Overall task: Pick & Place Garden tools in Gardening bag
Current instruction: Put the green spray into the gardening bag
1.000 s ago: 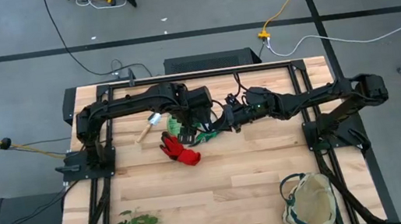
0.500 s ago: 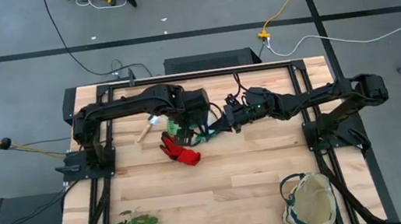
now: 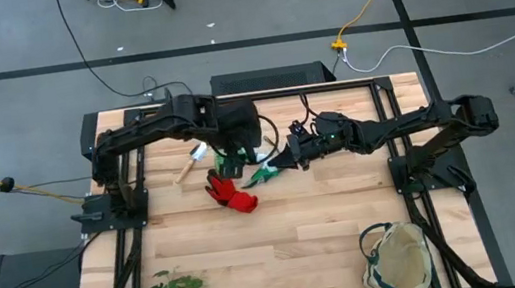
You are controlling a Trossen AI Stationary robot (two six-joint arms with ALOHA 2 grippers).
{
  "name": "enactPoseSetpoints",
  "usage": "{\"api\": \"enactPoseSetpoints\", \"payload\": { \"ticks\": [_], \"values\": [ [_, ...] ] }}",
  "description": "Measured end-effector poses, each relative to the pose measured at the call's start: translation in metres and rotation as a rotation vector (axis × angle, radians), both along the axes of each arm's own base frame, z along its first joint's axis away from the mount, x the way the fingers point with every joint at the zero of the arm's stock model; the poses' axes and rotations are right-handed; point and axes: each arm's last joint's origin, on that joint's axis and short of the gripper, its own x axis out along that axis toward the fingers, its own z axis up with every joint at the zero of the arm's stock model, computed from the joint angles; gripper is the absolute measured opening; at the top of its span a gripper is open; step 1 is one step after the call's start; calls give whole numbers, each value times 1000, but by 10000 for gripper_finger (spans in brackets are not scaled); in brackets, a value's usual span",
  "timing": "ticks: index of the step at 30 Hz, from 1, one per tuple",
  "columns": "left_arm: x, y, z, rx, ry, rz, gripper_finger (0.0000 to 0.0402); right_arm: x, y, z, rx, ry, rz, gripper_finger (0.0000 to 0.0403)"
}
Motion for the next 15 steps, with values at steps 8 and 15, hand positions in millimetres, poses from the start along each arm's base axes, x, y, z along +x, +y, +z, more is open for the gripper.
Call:
{"api": "enactPoseSetpoints", "payload": {
  "ticks": [8,15],
  "values": [
    [-5,0,21,10,-89,16,248,0,0,0,-8,-4,2,56],
    [-5,0,21,5,-89,25,248,0,0,1,-20,-13,4,56]
  ]
}}
